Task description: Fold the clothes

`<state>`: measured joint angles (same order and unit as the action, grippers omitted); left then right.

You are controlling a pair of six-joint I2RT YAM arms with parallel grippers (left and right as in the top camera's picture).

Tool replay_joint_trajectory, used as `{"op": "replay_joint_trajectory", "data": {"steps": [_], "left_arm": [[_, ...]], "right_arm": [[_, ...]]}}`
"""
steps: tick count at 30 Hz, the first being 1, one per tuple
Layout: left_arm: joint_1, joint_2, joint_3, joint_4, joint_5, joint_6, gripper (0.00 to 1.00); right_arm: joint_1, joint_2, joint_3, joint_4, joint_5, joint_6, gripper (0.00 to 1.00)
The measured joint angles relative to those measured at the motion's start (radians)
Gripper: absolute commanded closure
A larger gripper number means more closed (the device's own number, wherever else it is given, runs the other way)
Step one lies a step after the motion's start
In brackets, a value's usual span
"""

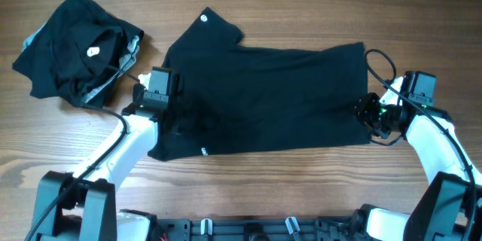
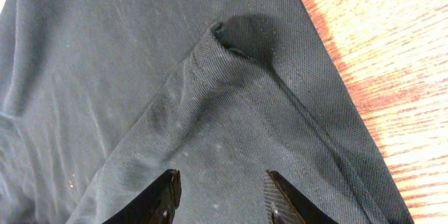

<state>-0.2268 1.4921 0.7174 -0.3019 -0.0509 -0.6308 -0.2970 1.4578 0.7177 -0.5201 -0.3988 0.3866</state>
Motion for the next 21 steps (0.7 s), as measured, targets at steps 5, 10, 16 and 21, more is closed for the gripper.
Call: {"op": "replay_joint_trajectory", "data": {"steps": [5,10,16,21], "left_arm": [[0.0,-0.005,0.079,-0.056,0.078,0.092,0.91],[-0.005,-0.099,0.166,-0.55,0.128,0.147,0.96],[-0.008,-0.079,-0.092,-0.213,0.132,0.077,0.96],[-0.008,0.011,-0.129,0.117,0.122,0.063,0.96]], "right_arm": [[0.0,0.0,0.0,-0.002,0.0,0.0,0.57],[0.0,0.0,0.0,-0.006,0.0,0.0,0.56],[0.0,0.0,0.0,-0.005,0.0,0.0,0.56],[0.0,0.0,0.0,-0.005,0.0,0.0,0.56]]}}
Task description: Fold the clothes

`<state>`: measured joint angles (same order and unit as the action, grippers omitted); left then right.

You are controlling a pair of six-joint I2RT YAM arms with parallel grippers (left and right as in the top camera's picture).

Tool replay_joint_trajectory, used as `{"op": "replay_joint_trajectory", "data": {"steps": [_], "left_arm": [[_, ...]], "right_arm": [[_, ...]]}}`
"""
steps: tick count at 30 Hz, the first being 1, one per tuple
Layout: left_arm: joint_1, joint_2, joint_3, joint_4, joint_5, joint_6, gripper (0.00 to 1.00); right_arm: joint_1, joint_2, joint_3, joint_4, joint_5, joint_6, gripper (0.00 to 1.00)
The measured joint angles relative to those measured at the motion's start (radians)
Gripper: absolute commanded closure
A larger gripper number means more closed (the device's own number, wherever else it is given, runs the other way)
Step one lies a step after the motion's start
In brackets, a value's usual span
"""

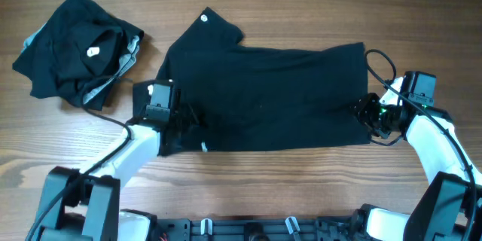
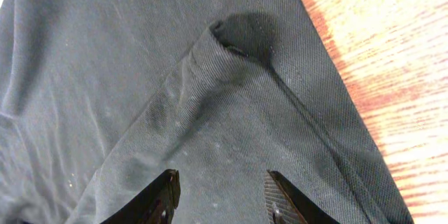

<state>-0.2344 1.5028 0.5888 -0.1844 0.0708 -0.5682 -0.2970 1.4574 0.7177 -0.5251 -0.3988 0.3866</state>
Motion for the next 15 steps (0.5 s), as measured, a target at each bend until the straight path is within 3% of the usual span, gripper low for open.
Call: {"op": "replay_joint_trajectory", "data": {"steps": [2,4,6,11,13,15], "left_arm": [[0.0,0.007,-0.002,0.15,-0.006,-0.003,0.94],[0.0,-0.004,0.034,0.185,-0.01,-0.002,0.92],[0.0,-0.051,0.115,0.089,-0.009,0.01,0.92],[0.0,-0.153,0.19,-0.401,-0.011,0.029,0.96],[0.0,-0.107,0.138,-0.365,-0.014,0.032,0.96],[0.0,-0.017,0.056,-0.234,-0.02,0.032,0.96]], "right_arm": [[0.0,-0.001,0.0,0.0,0.0,0.0,0.56],[0.0,-0.001,0.0,0.0,0.0,0.0,0.56],[0.0,-0.001,0.0,-0.002,0.0,0.0,0.55],[0.0,-0.003,0.0,-0.003,0.0,0.0,0.54],[0.0,-0.003,0.0,-0.003,0.0,0.0,0.54],[0.0,-0.003,0.0,-0.002,0.0,0.0,0.53]]}}
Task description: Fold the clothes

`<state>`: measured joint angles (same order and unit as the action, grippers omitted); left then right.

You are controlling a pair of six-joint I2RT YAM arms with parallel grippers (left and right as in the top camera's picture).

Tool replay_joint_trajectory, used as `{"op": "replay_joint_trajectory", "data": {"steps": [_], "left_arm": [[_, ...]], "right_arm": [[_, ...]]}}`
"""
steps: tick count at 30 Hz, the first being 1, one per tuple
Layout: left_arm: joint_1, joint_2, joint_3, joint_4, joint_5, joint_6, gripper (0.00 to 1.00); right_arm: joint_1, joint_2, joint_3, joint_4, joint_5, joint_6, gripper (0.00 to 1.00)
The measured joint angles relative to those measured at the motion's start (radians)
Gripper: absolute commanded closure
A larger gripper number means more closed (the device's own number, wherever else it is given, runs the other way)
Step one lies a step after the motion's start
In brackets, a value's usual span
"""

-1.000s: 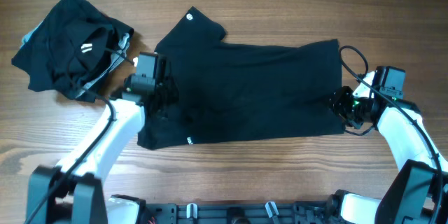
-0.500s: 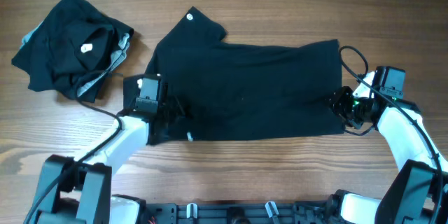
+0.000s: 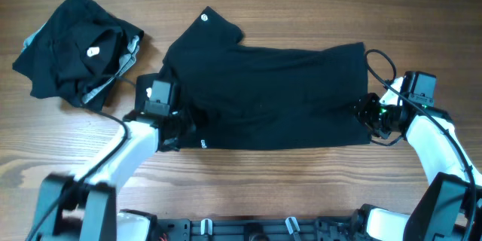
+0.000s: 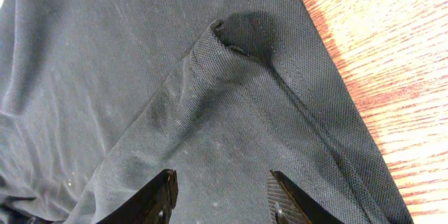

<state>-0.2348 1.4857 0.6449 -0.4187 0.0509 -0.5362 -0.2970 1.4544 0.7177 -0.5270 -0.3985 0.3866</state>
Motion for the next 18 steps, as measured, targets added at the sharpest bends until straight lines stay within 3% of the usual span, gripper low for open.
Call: {"op": "replay_joint_trajectory", "data": {"steps": [7,15,18], "left_arm": [[0.0,0.112,-0.014,0.364,0.034,-0.012,0.96],[-0.001,0.031,-0.001,0.333,0.044,-0.006,0.95],[-0.001,0.039,0.0,0.404,0.017,0.01,0.95]], "right_arm": [[0.0,0.0,0.0,-0.001,0.0,0.0,0.53],[0.0,0.0,0.0,-0.001,0.0,0.0,0.53],[0.0,0.0,0.0,0.003,0.0,0.0,0.53]]}}
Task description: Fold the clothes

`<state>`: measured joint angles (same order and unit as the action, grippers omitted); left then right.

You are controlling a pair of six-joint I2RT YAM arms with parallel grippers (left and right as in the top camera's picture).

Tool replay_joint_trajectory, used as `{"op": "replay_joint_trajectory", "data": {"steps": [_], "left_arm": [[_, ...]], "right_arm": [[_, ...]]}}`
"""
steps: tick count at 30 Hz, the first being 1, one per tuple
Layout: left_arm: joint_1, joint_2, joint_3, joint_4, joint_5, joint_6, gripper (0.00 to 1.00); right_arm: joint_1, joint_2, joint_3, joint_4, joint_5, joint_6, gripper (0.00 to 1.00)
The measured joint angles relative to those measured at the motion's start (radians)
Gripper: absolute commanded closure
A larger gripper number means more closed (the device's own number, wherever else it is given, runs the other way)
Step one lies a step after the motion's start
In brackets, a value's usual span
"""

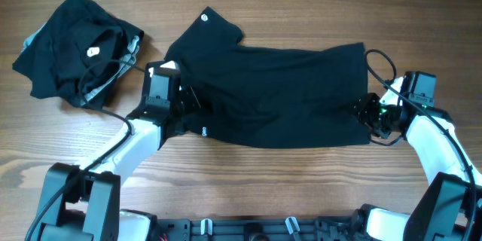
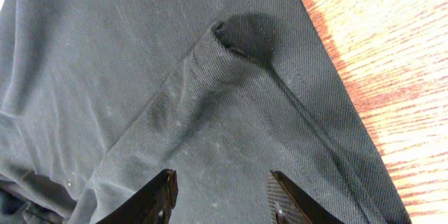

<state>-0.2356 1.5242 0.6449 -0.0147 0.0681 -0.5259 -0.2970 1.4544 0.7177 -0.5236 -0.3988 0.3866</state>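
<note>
A black shirt lies spread across the middle of the wooden table. My left gripper is at its lower left part, shut on a bunch of cloth lifted and drawn in over the shirt. A small white tag shows on that turned edge. My right gripper sits at the shirt's right edge. In the right wrist view a ridge of shirt cloth runs down between the fingers of the right gripper, which stand a little apart around it.
A crumpled pile of dark clothes with a grey lining lies at the back left, just beyond the left arm. Bare wood shows along the front edge and at the far right.
My left gripper has moved toward the back of the table with the shirt's lower left edge, which now lies further over the shirt. The right gripper has not moved.
The shirt first lay flat with its lower left corner near the front, my left gripper at its left edge. Then the gripper sat lower on that corner, the cloth bunched. The corner then moved inward, and now further back. The right gripper held still throughout.
</note>
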Motion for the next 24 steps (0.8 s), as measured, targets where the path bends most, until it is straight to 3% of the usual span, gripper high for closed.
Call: {"op": "replay_joint_trajectory", "data": {"steps": [3,6,10,15,17,24], "left_arm": [[0.0,0.004,0.005,0.053,-0.007,0.003,0.95],[0.0,0.003,0.014,-0.12,0.076,0.009,0.89],[-0.036,0.003,0.014,-0.249,0.208,0.056,0.92],[-0.093,0.006,0.014,-0.251,0.09,0.08,0.96],[-0.093,0.04,0.014,-0.219,0.043,0.08,0.96],[-0.087,0.082,0.011,0.177,-0.059,0.08,0.96]], "right_arm": [[0.0,0.0,0.0,-0.004,0.0,0.0,0.53],[0.0,0.0,0.0,-0.011,0.0,0.0,0.53],[0.0,0.0,0.0,-0.011,0.0,0.0,0.53],[0.0,0.0,0.0,-0.011,0.0,0.0,0.53],[0.0,0.0,0.0,-0.011,0.0,0.0,0.53],[0.0,0.0,0.0,-0.008,0.0,0.0,0.53]]}}
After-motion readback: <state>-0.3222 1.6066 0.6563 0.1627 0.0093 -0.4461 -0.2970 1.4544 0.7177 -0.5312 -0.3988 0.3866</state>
